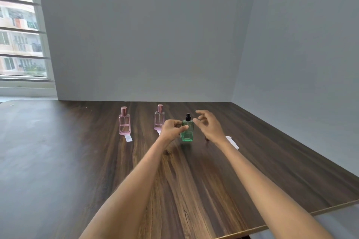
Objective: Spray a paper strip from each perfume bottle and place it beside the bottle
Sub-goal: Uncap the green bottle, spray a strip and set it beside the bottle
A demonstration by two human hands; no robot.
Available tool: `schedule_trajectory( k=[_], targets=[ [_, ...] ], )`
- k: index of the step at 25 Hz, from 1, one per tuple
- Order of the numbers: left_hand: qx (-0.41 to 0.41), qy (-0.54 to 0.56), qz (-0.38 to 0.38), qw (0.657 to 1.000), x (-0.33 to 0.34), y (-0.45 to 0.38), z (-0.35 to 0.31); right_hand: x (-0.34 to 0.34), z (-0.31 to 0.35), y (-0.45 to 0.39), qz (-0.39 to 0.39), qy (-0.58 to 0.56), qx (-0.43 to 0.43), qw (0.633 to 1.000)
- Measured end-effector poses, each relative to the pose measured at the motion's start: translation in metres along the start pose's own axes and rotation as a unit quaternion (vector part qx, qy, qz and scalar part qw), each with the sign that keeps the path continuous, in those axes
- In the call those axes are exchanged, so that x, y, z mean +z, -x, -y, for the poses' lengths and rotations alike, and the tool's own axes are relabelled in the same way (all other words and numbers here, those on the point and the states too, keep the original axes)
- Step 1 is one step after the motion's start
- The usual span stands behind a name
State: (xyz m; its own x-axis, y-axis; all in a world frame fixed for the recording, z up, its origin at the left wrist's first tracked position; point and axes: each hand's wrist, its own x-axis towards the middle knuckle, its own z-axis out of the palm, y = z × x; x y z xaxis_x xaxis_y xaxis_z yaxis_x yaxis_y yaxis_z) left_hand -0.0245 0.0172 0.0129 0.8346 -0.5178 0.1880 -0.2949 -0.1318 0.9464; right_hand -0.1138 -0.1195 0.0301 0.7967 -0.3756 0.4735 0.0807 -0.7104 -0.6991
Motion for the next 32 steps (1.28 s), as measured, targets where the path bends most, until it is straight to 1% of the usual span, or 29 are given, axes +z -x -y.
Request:
schedule_trajectory(
  k=[2,5,7,10,12,14,15,17,18,21,23,25,28,32],
  targets=[
    [0.01,-0.007,-0.008,1.0,-0.002,0.001,-0.001,0.009,0.013,-0.001,0.061,-0.015,0.007,0.998],
    [0.05,-0.044,-0.034,0.997,-0.009,0.004,-0.003,0.021,0.019,-0.003,0.081,-0.035,0.025,0.996],
    [0.067,-0.05,-0.044,0.996,-0.016,0.005,-0.003,0.029,0.02,-0.003,0.082,-0.08,0.036,0.993],
    [0.065,-0.004,-0.044,0.997,-0.029,0.005,-0.008,0.039,0.027,-0.005,0.056,-0.166,0.041,0.984],
    [0.063,0.039,-0.051,0.996,-0.038,0.004,-0.012,0.045,0.037,-0.006,0.008,-0.239,0.057,0.969],
    [0.062,0.047,-0.097,0.992,-0.046,0.0,-0.011,0.049,0.045,-0.006,-0.046,-0.292,0.08,0.952],
    [0.058,0.051,-0.131,0.988,-0.049,-0.003,-0.008,0.05,0.047,-0.007,-0.061,-0.292,0.086,0.951],
    [0.03,0.085,-0.189,0.978,-0.053,-0.006,-0.006,0.049,0.047,-0.007,-0.06,-0.255,0.087,0.961],
    [0.011,0.109,-0.203,0.973,-0.055,-0.007,-0.006,0.05,0.046,-0.008,-0.049,-0.245,0.082,0.965],
    [-0.028,0.149,-0.208,0.966,-0.056,-0.011,-0.006,0.052,0.042,-0.008,0.0,-0.231,0.066,0.971],
    [-0.034,0.135,-0.206,0.969,-0.056,-0.012,-0.007,0.054,0.041,-0.008,0.044,-0.167,0.032,0.984],
    [-0.048,0.135,-0.206,0.968,-0.057,-0.012,-0.008,0.056,0.041,-0.007,0.085,-0.056,-0.021,0.995],
    [-0.083,0.169,-0.202,0.961,-0.056,-0.012,-0.01,0.058,0.048,-0.003,0.076,0.062,-0.061,0.993],
    [-0.106,0.152,-0.21,0.96,-0.056,-0.014,-0.01,0.058,0.053,-0.001,0.053,0.166,-0.085,0.981]
  ],
)
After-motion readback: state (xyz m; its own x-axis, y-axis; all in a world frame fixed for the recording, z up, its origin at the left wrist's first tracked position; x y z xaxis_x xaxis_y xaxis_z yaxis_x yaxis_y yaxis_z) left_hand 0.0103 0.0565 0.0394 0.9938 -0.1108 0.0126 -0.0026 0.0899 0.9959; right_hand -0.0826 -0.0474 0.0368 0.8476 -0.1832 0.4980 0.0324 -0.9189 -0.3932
